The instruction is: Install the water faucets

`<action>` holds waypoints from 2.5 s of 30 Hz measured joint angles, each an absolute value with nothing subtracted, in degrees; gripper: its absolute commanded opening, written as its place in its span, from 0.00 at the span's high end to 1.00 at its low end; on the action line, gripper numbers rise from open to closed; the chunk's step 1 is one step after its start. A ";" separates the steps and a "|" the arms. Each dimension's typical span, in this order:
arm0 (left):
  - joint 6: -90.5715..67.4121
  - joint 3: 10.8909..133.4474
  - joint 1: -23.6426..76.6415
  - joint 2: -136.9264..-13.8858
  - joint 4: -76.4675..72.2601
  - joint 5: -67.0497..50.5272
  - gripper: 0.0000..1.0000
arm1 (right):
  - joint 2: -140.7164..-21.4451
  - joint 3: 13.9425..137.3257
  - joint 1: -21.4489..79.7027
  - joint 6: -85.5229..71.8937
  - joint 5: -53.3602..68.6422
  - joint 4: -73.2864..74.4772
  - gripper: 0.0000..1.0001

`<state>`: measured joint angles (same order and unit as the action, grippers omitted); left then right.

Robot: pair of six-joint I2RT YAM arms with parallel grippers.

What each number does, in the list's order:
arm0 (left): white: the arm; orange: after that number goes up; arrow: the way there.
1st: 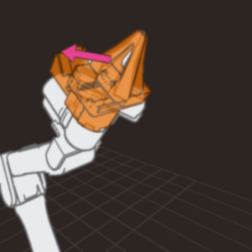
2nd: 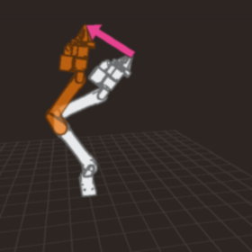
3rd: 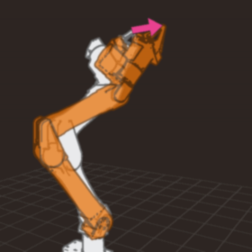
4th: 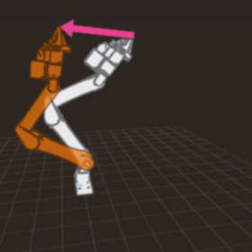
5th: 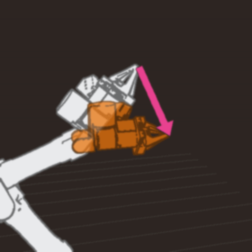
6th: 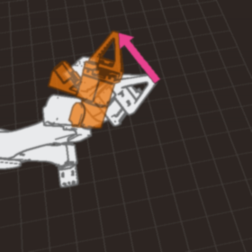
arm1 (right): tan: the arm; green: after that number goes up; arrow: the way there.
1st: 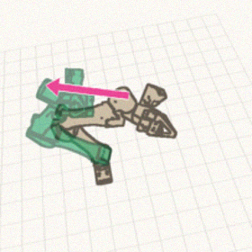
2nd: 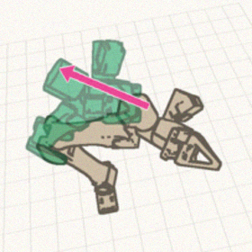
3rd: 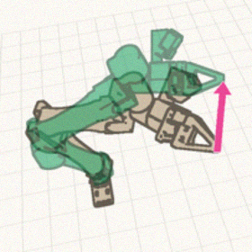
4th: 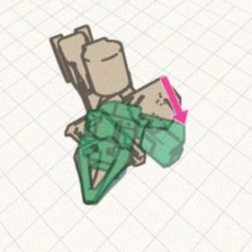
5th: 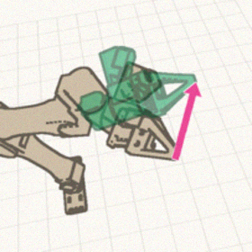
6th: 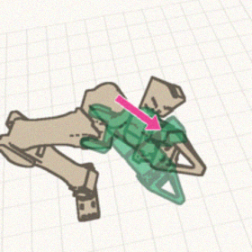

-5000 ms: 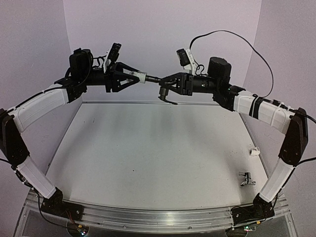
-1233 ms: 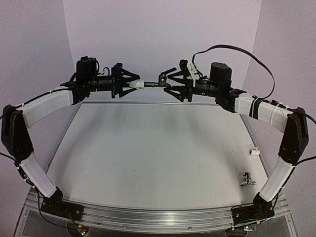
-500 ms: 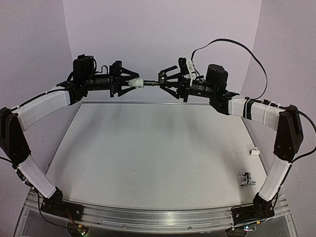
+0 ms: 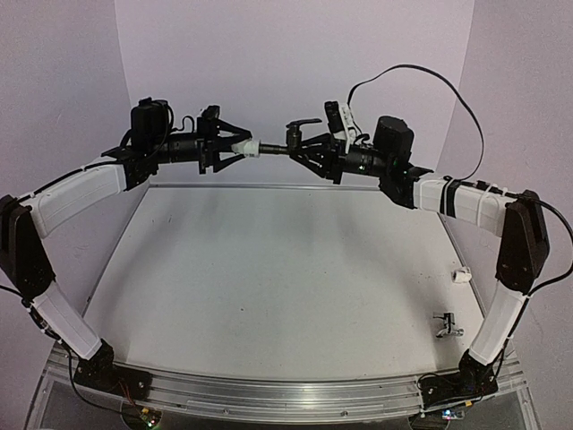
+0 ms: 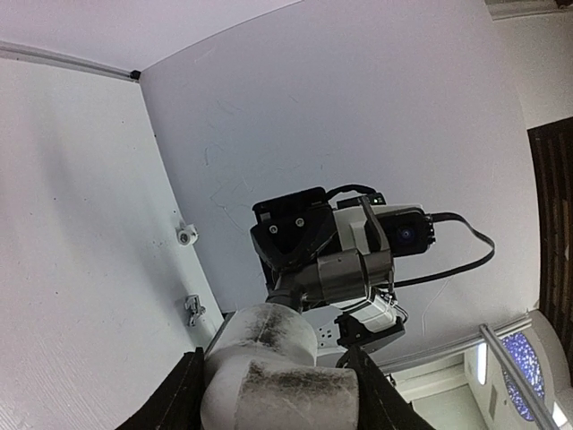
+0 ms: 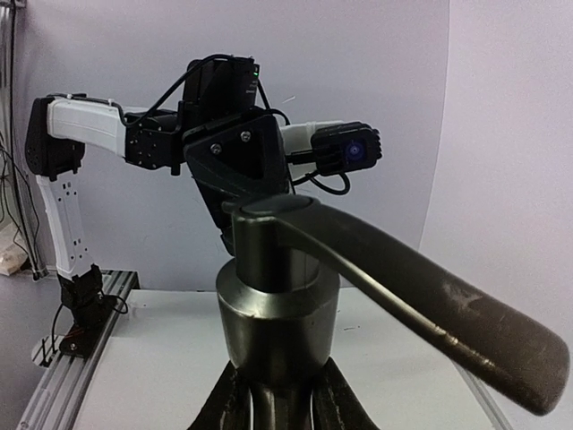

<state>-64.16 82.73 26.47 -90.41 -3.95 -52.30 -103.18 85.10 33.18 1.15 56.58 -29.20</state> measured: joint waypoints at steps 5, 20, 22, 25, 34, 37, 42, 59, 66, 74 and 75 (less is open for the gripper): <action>-58.35 82.67 26.57 -89.81 -4.12 -51.67 1.00 | -103.18 85.10 33.36 -4.29 56.34 -30.06 0.98; -21.59 82.76 26.84 -88.70 -4.91 -54.20 1.00 | -102.68 85.10 33.57 -27.20 55.86 -31.95 1.00; -13.19 81.76 27.17 -87.59 -5.05 -54.25 1.00 | -102.36 85.10 33.65 -30.85 56.02 -32.00 1.00; -1.34 80.28 27.48 -85.56 -5.20 -54.42 1.00 | -101.57 85.10 33.91 -35.87 56.18 -31.90 1.00; 22.60 79.21 27.71 -83.58 -6.72 -55.35 1.00 | -100.44 85.10 34.65 -48.41 56.31 -32.91 1.00; 28.63 77.87 27.50 -82.74 -7.11 -55.59 1.00 | -100.49 85.10 34.90 -52.05 56.65 -32.57 1.00; 37.08 74.77 27.21 -79.93 -7.05 -55.80 1.00 | -100.59 85.10 35.87 -56.87 57.77 -32.15 1.00; 41.94 74.76 27.42 -79.79 -5.99 -56.62 1.00 | -100.42 84.37 35.10 -59.52 54.55 -32.93 0.28; 32.29 75.90 27.72 -81.57 -4.13 -53.42 1.00 | -95.27 75.11 28.23 -56.50 51.64 -33.33 0.16; 6.88 81.12 27.72 -84.42 -2.52 -45.02 1.00 | -89.26 70.70 25.78 -33.05 52.07 -26.27 0.16; 1.71 82.13 27.64 -85.26 -2.54 -43.35 1.00 | -88.63 70.69 25.97 -28.94 52.06 -25.23 0.16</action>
